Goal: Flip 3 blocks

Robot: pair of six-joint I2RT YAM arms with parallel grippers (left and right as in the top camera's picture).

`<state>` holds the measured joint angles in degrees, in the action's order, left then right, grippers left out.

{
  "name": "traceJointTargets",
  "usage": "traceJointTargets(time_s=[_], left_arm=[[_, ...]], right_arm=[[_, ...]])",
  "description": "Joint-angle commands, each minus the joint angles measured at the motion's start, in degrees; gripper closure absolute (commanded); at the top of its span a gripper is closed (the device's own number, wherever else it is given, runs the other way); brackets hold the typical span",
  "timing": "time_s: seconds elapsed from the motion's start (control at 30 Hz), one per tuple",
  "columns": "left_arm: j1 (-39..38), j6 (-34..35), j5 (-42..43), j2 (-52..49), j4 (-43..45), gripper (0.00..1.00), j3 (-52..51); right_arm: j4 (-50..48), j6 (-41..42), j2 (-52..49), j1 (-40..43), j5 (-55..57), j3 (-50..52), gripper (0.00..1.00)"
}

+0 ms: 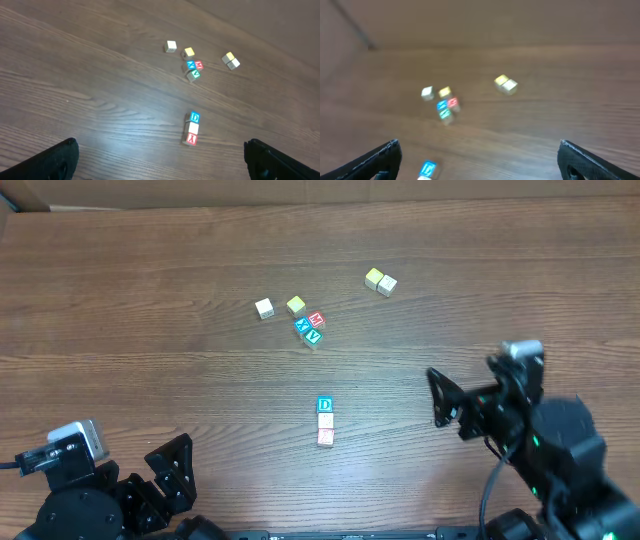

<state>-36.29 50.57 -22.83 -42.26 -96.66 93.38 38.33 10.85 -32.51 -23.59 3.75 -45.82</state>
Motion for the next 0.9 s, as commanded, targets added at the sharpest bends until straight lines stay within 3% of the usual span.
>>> traceJointTargets(time_s=[0.0, 0.17, 0.37, 0.87], left_arm=[[-0.1, -0.5, -1.2, 0.1, -0.1, 0.00, 0.5], [-0.1, -0.5, -1.2, 0.1, -0.1, 0.00, 0.5], [-0.1, -0.5, -1.2, 0.1, -0.1, 0.00, 0.5], [-0.1, -0.5, -1.2, 0.1, -0.1, 0.00, 0.5]], right_arm=[[-3.2, -2.1, 7.6, 4.8, -2.8, 7.8, 0.00], [-11.1, -2.2, 18.7, 13.1, -9.2, 20.0, 0.00], [-19.5, -2.4, 29.4, 15.4, -10.5, 32.3, 0.00], [-34.3, -3.2, 32.3, 15.4, -10.0, 45.4, 0.00]])
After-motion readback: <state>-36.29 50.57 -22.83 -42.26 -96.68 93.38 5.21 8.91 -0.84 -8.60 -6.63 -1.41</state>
